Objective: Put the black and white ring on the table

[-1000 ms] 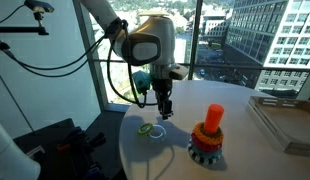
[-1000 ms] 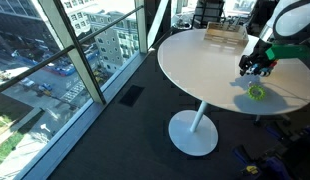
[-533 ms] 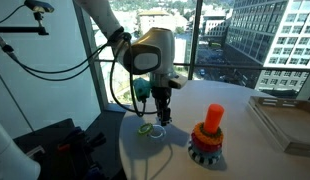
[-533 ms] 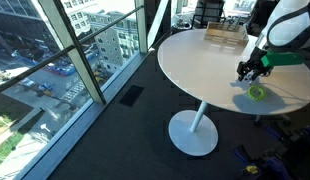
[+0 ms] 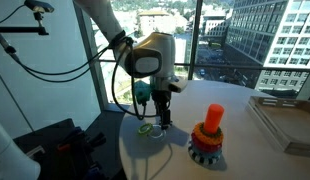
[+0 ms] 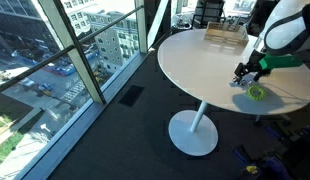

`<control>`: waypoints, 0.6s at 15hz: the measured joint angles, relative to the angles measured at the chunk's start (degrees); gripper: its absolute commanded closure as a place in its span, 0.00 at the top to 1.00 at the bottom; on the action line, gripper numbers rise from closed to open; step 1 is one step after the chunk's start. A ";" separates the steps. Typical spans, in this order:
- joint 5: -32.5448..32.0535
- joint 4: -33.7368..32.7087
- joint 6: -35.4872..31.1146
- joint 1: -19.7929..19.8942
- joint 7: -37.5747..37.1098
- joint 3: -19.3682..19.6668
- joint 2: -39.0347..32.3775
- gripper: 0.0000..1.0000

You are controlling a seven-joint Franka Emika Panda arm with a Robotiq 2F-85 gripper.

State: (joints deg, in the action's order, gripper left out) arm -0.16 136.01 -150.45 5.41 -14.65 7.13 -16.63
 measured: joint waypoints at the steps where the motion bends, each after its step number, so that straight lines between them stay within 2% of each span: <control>1: 0.00 -0.06 0.00 0.00 0.00 0.05 0.00 1.00; 5: 0.00 -0.51 0.89 0.00 0.00 0.43 0.34 1.00; 9: -0.29 -0.90 5.21 0.00 0.21 0.82 2.43 1.00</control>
State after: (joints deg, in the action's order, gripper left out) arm -0.45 135.11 -145.24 5.42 -14.44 7.95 -14.20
